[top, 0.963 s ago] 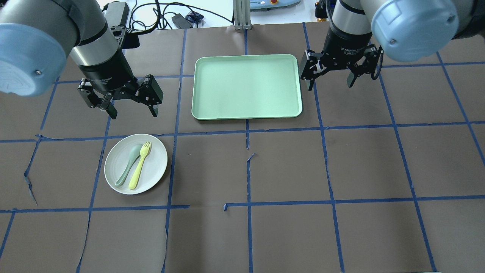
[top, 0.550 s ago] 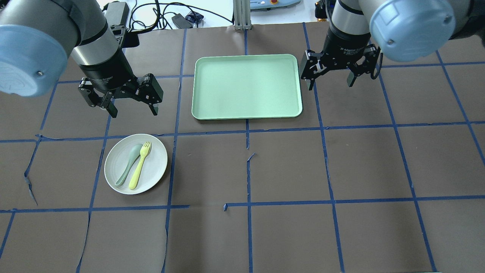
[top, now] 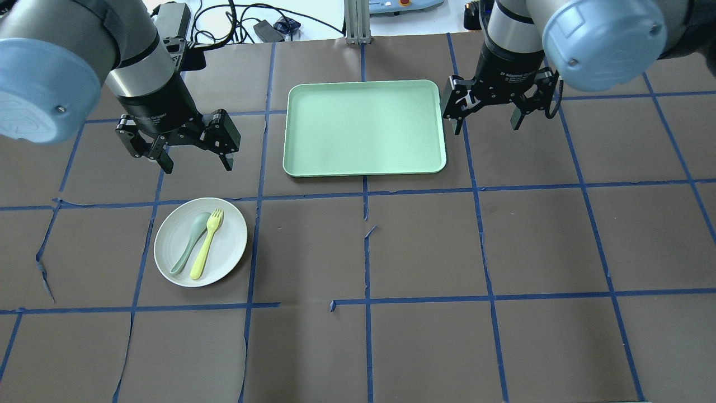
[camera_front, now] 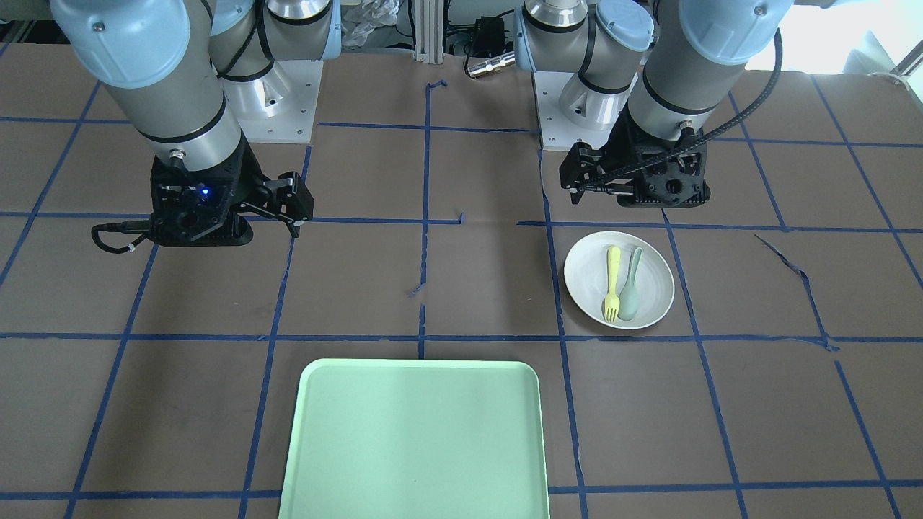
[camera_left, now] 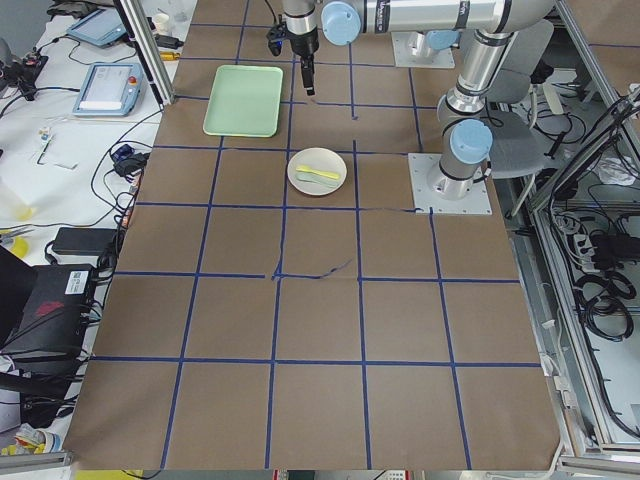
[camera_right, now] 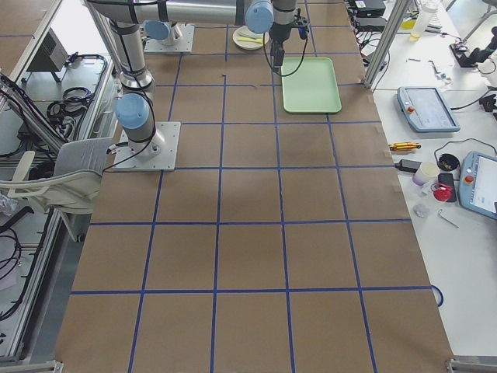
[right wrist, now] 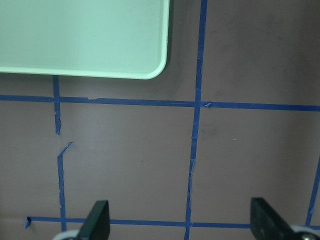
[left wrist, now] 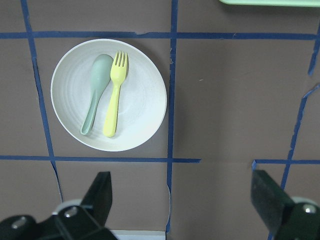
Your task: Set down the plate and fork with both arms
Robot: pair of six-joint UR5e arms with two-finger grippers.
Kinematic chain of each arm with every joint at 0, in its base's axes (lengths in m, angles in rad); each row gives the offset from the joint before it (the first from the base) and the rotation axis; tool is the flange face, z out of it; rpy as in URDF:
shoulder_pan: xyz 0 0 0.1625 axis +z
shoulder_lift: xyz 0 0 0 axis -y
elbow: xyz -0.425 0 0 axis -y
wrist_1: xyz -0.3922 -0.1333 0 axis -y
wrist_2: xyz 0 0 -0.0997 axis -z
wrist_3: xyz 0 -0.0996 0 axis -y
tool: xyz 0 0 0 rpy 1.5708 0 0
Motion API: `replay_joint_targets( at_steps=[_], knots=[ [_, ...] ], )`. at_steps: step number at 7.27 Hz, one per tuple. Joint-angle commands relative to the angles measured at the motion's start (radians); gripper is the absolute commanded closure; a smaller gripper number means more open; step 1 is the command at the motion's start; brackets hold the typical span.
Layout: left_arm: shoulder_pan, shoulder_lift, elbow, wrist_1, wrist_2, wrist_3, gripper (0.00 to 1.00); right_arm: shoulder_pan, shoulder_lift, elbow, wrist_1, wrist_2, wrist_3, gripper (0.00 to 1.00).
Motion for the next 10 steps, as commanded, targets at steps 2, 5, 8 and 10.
replay_joint_targets(
  at_steps=[2,5,8,10],
  knots=[
    [0.0,-0.012,-0.003,0.004,0.001,-0.006,0.0,0.0,0.001,0.0,0.001,0.007,0.007,0.0],
    [0.0,-0.015,-0.001,0.002,0.001,-0.002,0.0,0.002,0.012,0.002,-0.004,0.01,0.008,0.0],
    [0.0,-0.02,-0.009,0.004,-0.002,-0.015,0.0,0.002,0.015,0.002,-0.01,0.009,0.008,0.0],
    [0.003,-0.012,-0.018,0.004,0.001,0.009,0.0,0.003,0.015,0.006,-0.005,0.01,0.007,0.0]
  ],
)
